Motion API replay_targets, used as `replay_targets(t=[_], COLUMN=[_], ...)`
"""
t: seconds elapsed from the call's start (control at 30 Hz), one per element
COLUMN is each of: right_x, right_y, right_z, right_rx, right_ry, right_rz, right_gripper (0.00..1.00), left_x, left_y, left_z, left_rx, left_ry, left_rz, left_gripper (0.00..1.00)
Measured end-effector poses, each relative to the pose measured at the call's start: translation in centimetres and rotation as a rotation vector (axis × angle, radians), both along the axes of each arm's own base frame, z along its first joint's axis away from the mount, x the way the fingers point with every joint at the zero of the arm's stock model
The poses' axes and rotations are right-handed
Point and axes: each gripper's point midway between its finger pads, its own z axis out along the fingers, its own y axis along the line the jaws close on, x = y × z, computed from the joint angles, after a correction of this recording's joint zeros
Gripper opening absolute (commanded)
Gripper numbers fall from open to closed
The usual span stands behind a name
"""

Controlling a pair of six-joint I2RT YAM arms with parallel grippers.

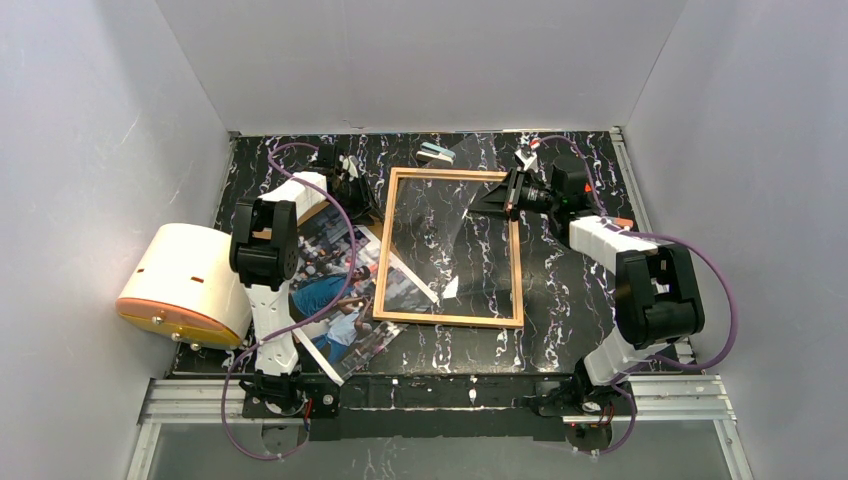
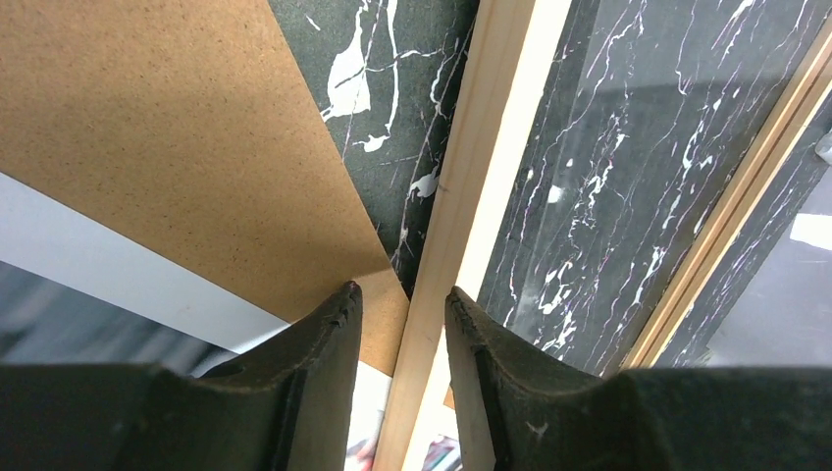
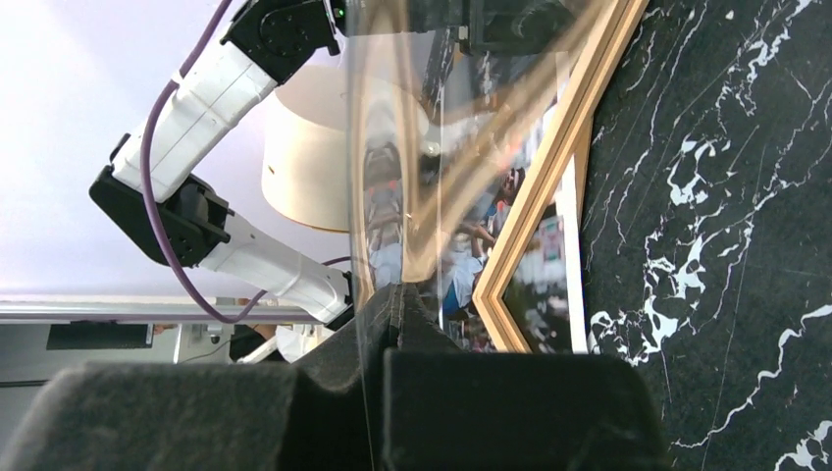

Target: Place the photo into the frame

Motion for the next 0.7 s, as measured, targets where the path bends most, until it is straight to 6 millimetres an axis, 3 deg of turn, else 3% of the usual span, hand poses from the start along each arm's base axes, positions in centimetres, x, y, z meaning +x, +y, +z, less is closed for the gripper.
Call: replay_targets(t=[0.37, 0.7], right_x=[0.6, 0.8], right_y=[1.1, 1.0], right_z=[0.3, -3.3], right_rx=[0.003, -0.064], right_ry=[-0.029, -0.058], right_rz=[0.027, 0.057], right_gripper=[0.01, 0.01], left_x=[0.0, 0.1], left_y=[0.0, 1.0], left_z=[0.0, -0.5], left_rx=[-0.004, 0.055], left_ry=[-0.001, -0.002], left_rz=[-0.001, 0.032], left_gripper=[0.32, 0.31])
